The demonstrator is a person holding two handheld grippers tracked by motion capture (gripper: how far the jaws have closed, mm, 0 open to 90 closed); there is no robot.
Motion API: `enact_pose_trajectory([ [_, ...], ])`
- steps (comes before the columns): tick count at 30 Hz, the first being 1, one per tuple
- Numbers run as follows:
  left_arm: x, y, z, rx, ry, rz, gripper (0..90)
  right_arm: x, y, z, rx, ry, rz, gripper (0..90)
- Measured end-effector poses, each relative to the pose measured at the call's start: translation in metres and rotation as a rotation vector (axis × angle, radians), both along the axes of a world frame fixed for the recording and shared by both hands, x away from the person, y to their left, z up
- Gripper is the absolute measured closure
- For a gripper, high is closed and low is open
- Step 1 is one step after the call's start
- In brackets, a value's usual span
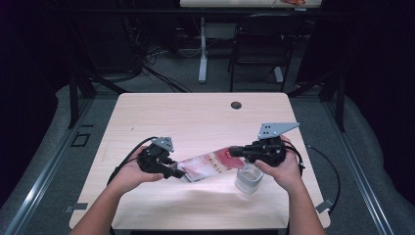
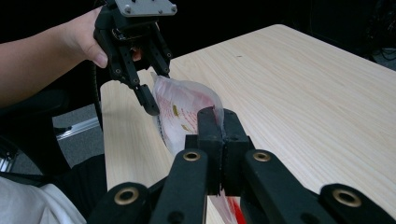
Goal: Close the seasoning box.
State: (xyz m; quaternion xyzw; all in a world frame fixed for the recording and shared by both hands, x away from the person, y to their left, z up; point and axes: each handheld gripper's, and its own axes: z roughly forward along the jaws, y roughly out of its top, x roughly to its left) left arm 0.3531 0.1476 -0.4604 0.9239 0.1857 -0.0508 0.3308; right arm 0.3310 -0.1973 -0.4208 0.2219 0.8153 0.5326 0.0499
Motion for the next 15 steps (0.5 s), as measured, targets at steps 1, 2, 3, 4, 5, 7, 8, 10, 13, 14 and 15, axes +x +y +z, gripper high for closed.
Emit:
enact_pose_trajectory([
  [1, 0.0, 0.0, 0.001, 0.002, 0.0, 0.001, 66.5, 0.0, -0.001, 0.0, 0.005, 0.001, -0.001, 89.9],
  [2, 0.0, 0.0, 0.002, 0.001, 0.002, 0.001, 66.5, -0.001, -0.001, 0.0, 0.009, 0.0, -0.004, 89.9],
  [3, 0.0, 0.0, 0.004, 0.003, 0.003, 0.002, 66.5, -0.001, -0.002, 0.001, 0.009, -0.001, -0.003, 89.9],
  [4, 0.0, 0.0, 0.005, 0.007, -0.003, -0.002, 66.6, -0.001, -0.002, 0.001, 0.009, -0.001, -0.005, 89.8],
  [5, 0.0, -0.001, 0.006, 0.011, -0.009, -0.002, 66.6, -0.001, -0.002, 0.001, 0.013, 0.001, -0.003, 89.8],
  [7, 0.0, -0.001, 0.008, 0.014, -0.005, -0.004, 66.6, -0.001, -0.003, 0.001, 0.017, 0.0, -0.004, 89.7],
  [8, 0.0, -0.001, 0.009, 0.018, -0.005, -0.004, 66.6, -0.002, -0.004, 0.001, 0.016, 0.002, -0.003, 89.7],
  [10, 0.0, -0.001, 0.01, 0.019, -0.011, -0.004, 66.6, -0.002, -0.004, 0.001, 0.015, 0.005, -0.005, 89.7],
  [13, 0.0, -0.001, 0.011, 0.018, -0.009, -0.002, 66.6, -0.002, -0.005, 0.001, 0.006, 0.002, -0.011, 89.6],
  [14, 0.0, -0.001, 0.012, 0.016, -0.009, -0.002, 66.5, -0.002, -0.005, 0.001, 0.004, 0.001, -0.012, 89.5],
  [15, 0.0, -0.001, 0.012, 0.015, -0.008, 0.0, 66.6, -0.002, -0.006, 0.001, 0.004, 0.001, -0.014, 89.5],
])
